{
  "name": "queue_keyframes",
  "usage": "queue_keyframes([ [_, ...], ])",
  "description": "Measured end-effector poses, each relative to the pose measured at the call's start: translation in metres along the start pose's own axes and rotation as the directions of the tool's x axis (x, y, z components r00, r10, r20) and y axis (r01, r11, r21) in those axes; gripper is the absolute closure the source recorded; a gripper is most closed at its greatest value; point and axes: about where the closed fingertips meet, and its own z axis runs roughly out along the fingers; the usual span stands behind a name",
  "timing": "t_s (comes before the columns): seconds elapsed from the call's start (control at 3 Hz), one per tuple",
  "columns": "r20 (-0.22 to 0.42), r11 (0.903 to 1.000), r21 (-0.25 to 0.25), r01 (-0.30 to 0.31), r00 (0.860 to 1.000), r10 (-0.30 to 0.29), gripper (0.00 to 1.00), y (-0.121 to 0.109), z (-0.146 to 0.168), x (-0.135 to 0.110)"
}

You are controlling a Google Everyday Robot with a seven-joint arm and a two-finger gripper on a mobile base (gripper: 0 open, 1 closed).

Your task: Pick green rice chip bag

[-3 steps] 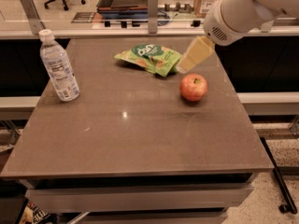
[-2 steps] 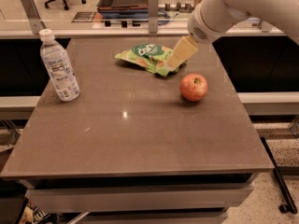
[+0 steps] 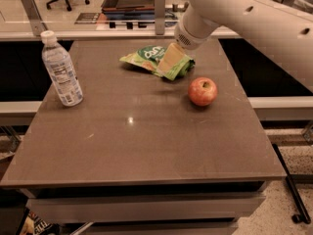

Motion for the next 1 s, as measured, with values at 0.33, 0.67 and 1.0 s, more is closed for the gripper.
queue_keyframes([
  [0.33,-0.014,0.999,-0.04,-0.02,1.0,0.02,0.0,-0.006,0.038,0.003],
  [0.67,-0.013,0.995,-0.089,-0.046,0.999,0.045,0.0,-0.007,0.066,0.012],
  [1.0,0.007,0.9852,-0.164,-0.05,0.999,0.052,0.0,0.001,0.09,0.014],
])
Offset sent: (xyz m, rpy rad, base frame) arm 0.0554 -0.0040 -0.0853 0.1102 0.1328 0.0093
